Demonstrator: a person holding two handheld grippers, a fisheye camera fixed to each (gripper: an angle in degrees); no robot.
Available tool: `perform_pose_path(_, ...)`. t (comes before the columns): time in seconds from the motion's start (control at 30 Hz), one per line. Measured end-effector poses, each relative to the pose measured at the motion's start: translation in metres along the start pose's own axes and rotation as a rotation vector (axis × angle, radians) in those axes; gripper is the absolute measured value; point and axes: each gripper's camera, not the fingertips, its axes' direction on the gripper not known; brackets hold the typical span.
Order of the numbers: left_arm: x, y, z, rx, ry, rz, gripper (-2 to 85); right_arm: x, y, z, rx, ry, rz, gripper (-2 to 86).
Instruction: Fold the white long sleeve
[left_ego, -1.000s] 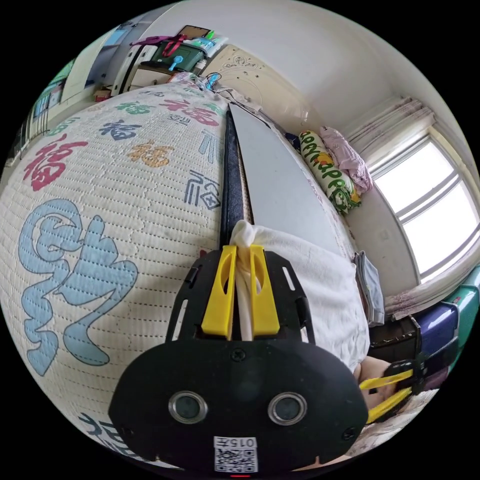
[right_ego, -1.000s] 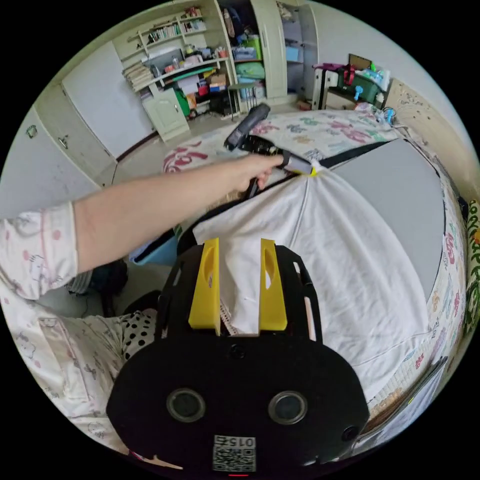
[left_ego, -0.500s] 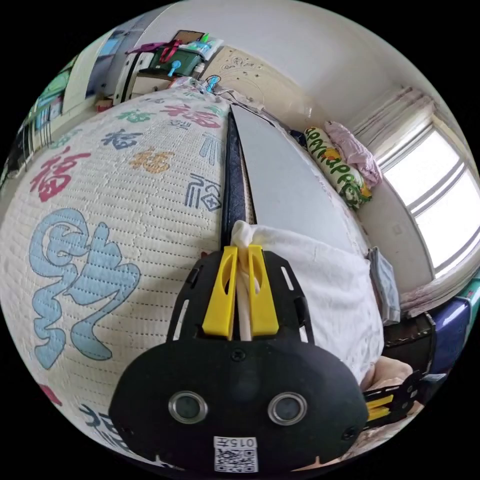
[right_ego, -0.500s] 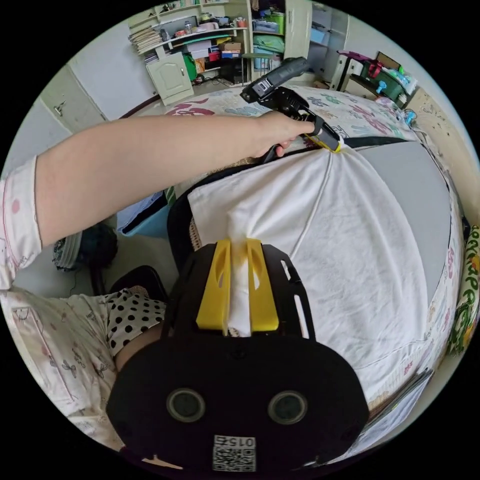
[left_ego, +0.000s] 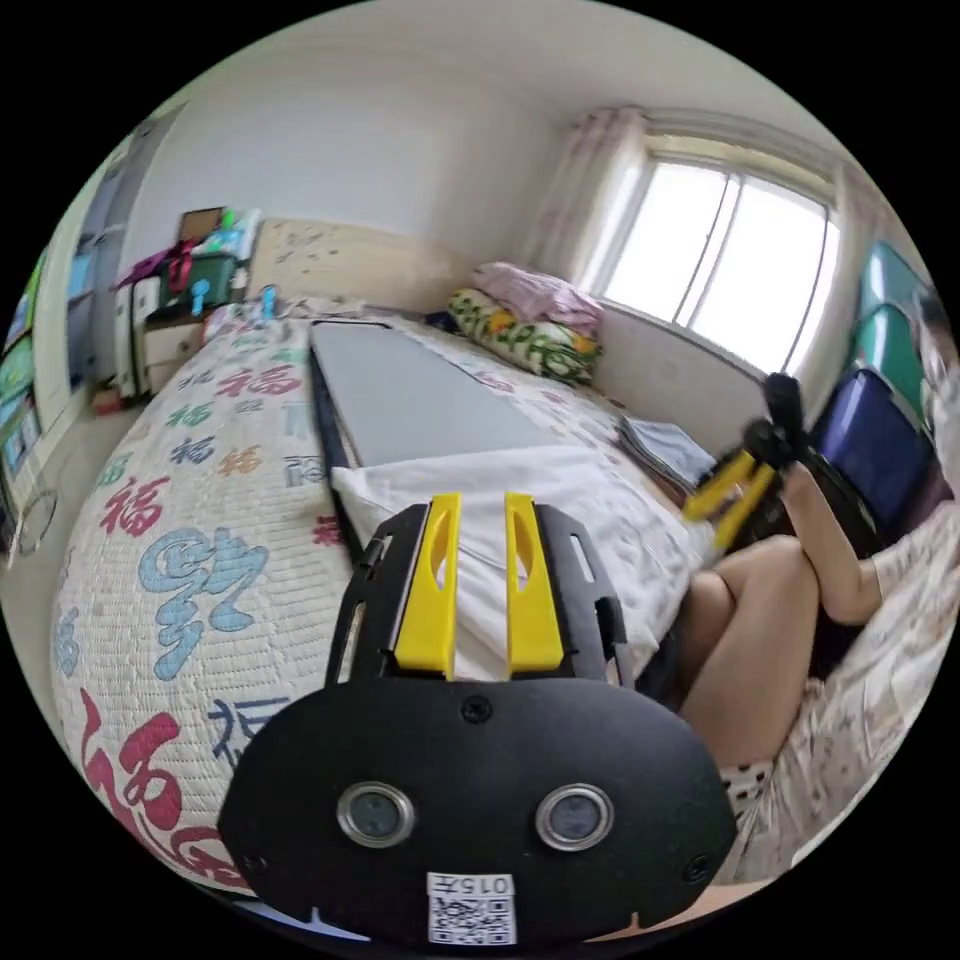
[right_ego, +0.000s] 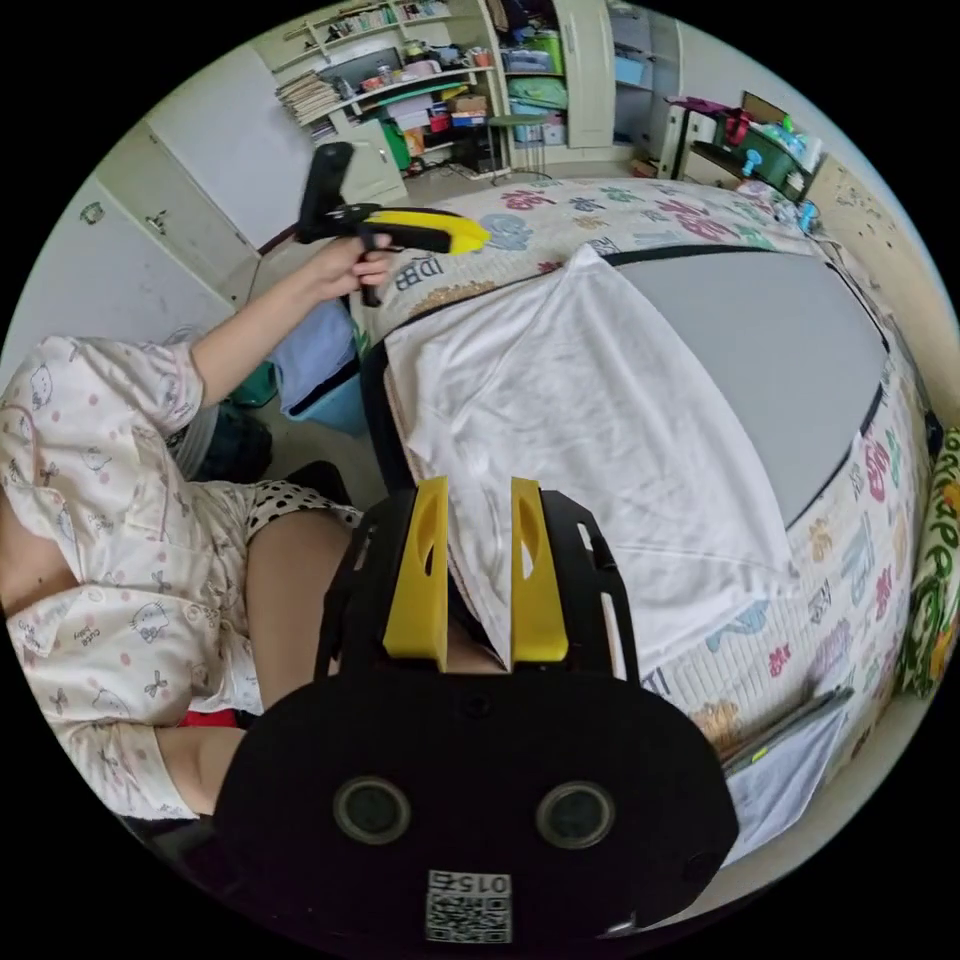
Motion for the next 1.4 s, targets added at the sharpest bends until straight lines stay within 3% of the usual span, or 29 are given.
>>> perform_pose_path(0.3,0.122,0.092,0.121,-0.289,0.018,0.217,16.7,-0.047,-0.021,0.11,-0.479,0.08,-0.047,11.4)
perform_pose_path(0.4,0.126,0.112,0.153,-0.393,-0.044,0.234,15.2,-0.064,-0.035,0.12,-0.523,0.102,-0.058,12.2)
perform_pose_path(0.63,0.13,0.154,0.192,-0.426,-0.148,0.187,12.9,-0.097,-0.084,0.111,-0.552,0.189,-0.031,8.2)
perform_pose_path(0.8,0.129,0.171,0.225,-0.453,-0.235,0.135,11.5,-0.12,-0.136,0.07,-0.557,0.161,0.004,7.9)
perform_pose_path(1.03,0.102,0.186,0.25,-0.463,-0.188,0.061,11.1,-0.158,-0.208,-0.015,-0.549,0.132,0.053,7.7)
perform_pose_path(1.13,0.093,0.194,0.261,-0.461,-0.179,0.048,11.0,-0.174,-0.239,-0.086,-0.472,0.105,0.113,6.3)
perform_pose_path(1.23,0.086,0.202,0.272,-0.455,-0.184,0.05,11.0,-0.188,-0.257,-0.195,-0.239,0.046,0.173,5.2)
perform_pose_path(1.33,0.077,0.21,0.282,-0.442,-0.182,0.039,10.8,-0.196,-0.254,-0.335,0.131,0.014,0.326,3.5)
perform_pose_path(1.4,0.067,0.216,0.289,-0.433,-0.168,0.016,10.5,-0.218,-0.209,-0.455,0.547,0.04,0.555,1.7)
